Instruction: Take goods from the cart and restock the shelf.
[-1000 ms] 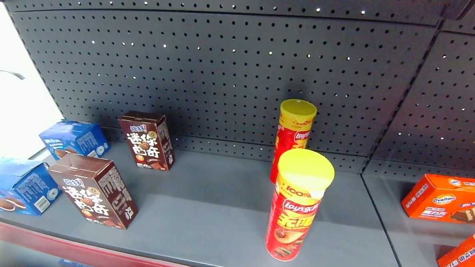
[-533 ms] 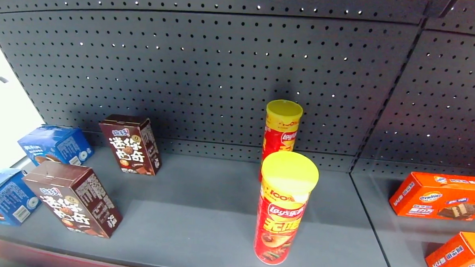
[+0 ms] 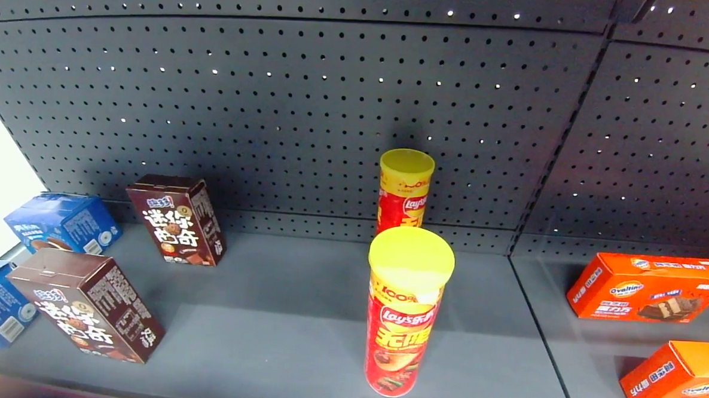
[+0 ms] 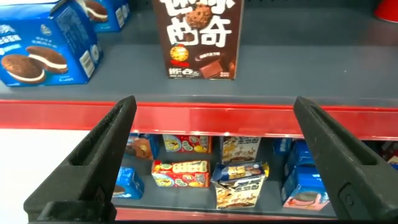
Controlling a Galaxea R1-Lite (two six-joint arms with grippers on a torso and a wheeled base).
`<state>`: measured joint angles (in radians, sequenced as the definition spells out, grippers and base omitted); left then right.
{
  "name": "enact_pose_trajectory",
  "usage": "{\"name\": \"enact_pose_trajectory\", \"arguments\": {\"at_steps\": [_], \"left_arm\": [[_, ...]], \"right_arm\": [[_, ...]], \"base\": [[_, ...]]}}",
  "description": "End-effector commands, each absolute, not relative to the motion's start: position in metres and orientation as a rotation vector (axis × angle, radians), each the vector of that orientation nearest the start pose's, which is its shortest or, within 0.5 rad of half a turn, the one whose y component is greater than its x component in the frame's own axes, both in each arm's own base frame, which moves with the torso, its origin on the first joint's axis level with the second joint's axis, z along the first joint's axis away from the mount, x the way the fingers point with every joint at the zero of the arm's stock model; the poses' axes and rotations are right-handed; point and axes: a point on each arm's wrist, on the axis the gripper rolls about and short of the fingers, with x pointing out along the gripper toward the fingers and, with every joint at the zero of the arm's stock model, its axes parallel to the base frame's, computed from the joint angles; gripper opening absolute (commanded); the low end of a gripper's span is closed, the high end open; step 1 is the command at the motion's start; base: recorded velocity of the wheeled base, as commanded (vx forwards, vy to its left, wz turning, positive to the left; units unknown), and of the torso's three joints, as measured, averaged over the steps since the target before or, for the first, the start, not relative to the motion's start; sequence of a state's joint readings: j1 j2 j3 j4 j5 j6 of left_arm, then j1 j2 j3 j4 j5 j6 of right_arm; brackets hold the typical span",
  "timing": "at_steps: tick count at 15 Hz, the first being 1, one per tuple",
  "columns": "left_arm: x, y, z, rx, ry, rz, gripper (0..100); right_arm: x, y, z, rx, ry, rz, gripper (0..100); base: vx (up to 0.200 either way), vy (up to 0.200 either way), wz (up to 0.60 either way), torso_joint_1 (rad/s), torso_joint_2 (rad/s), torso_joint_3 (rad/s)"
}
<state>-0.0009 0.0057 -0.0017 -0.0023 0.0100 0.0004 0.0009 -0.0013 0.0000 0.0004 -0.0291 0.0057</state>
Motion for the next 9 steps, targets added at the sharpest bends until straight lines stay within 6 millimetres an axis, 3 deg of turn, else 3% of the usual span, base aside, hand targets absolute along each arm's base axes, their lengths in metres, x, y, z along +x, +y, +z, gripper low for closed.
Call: {"name": "enact_pose_trajectory", "arguments": {"at_steps": [1,3,4,9], "left_arm": [[-0.0223,0.0004,0.0764,-0.005,0.003,0.015,100],[-0.0223,0.0004,0.0764,-0.005,0.003,0.014,100],[-0.0223,0.0004,0.0764,-0.005,0.003,0.014,100],[-0.0223,0.0003,0.0764,-0.005,0.003,0.012,100]], "right_arm": [[-0.0228,-0.0007,0.0755,0.006,0.000,-0.029,100],[-0.0228,-0.0007,0.0755,0.006,0.000,-0.029,100],[-0.0228,-0.0007,0.0755,0.006,0.000,-0.029,100],[-0.0228,-0.0007,0.0755,0.006,0.000,-0.029,100]], "base": [[0.000,0.000,0.00,0.000,0.00,0.000],[0.000,0.000,0.00,0.000,0.00,0.000],[0.000,0.200,0.00,0.002,0.01,0.002],[0.000,0.000,0.00,0.000,0.00,0.000]]}}
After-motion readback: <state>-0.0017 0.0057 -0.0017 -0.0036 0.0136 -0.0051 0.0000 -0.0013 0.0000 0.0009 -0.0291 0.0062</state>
